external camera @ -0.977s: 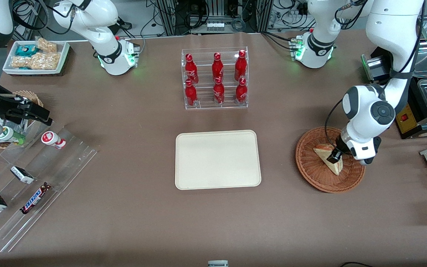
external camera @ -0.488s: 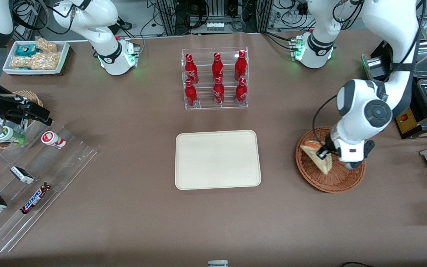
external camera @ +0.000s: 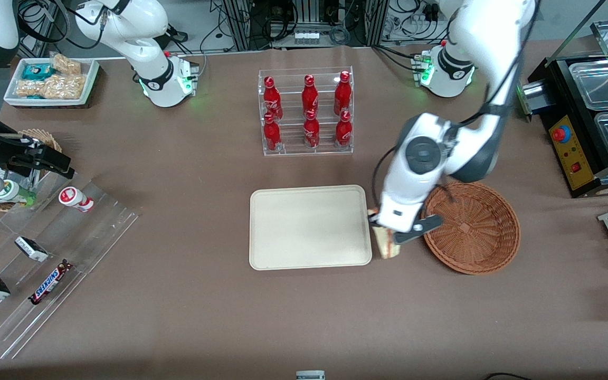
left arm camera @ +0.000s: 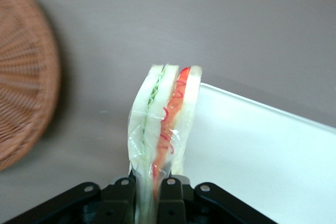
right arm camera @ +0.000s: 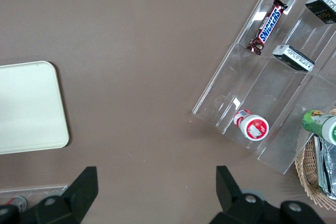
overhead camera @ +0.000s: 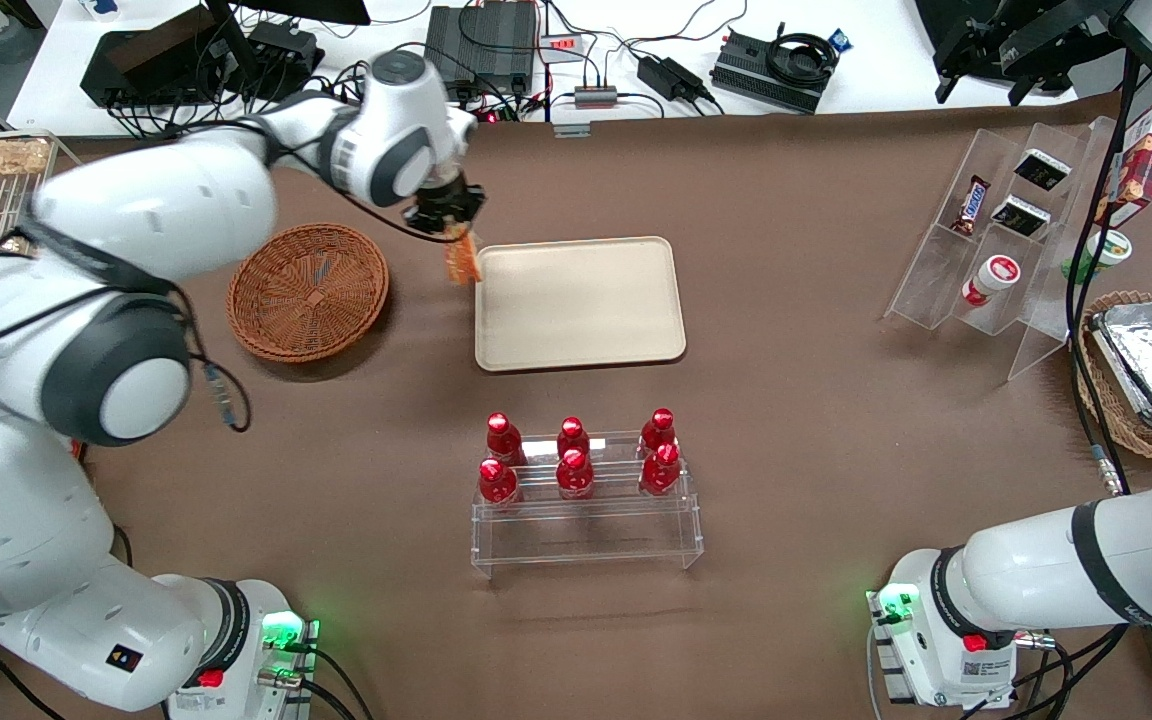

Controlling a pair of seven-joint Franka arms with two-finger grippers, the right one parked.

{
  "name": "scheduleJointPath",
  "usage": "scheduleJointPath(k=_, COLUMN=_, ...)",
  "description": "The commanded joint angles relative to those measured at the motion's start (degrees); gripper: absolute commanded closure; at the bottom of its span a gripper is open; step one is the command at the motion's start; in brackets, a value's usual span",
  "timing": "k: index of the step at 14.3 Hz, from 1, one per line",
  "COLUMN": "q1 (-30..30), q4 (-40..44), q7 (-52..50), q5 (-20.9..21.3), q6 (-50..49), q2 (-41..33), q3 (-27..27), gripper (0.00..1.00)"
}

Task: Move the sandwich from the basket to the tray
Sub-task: 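Lift the sandwich and carry it with the left gripper over the tray, then lower the sandwich onto the tray and open the left gripper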

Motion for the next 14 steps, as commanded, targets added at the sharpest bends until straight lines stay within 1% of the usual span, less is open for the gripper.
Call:
scheduleJointPath(k=1, q1=-5.7, q4=11.2, q7=2.0, q5=1.5, q6=-0.7, q2=9.0, q3=1.0, gripper=0.96)
scheduleJointPath(k=2, q1=-7.9, q4=14.6, q7=2.3, q5=2.0, q6=-0.3, q2=12.2, q3=1.1, gripper=0.96)
scheduleJointPath(k=4, q1=-10.6, q4=18.4, q7=2.1, q5=4.4, q6=0.6, q2=16.6, q3=1.1, gripper=0.96)
scheduleJointPath(k=5, q1=-11.6, q4=19.8, q7=2.3, q5=4.4, q6=2.2, q2=18.7, q3=1.1, gripper=0.97)
scheduleJointPath(k=7, q1=-13.5, q4=19.9, q7=1.8, q5=4.3, q6=5.0, q2=20.6, q3=1.0, gripper=0.97)
scheduleJointPath(k=11, q1=-14.0, q4=19.7, q7=-2.4, q5=2.5, q6=5.4, q2=21.2, q3=0.9, gripper=0.96)
scheduleJointPath(k=14, q1=-13.9, q4=19.7, q7=-3.6, q5=-0.9, q6=5.4, q2=21.3, q3=0.9, gripper=0.95)
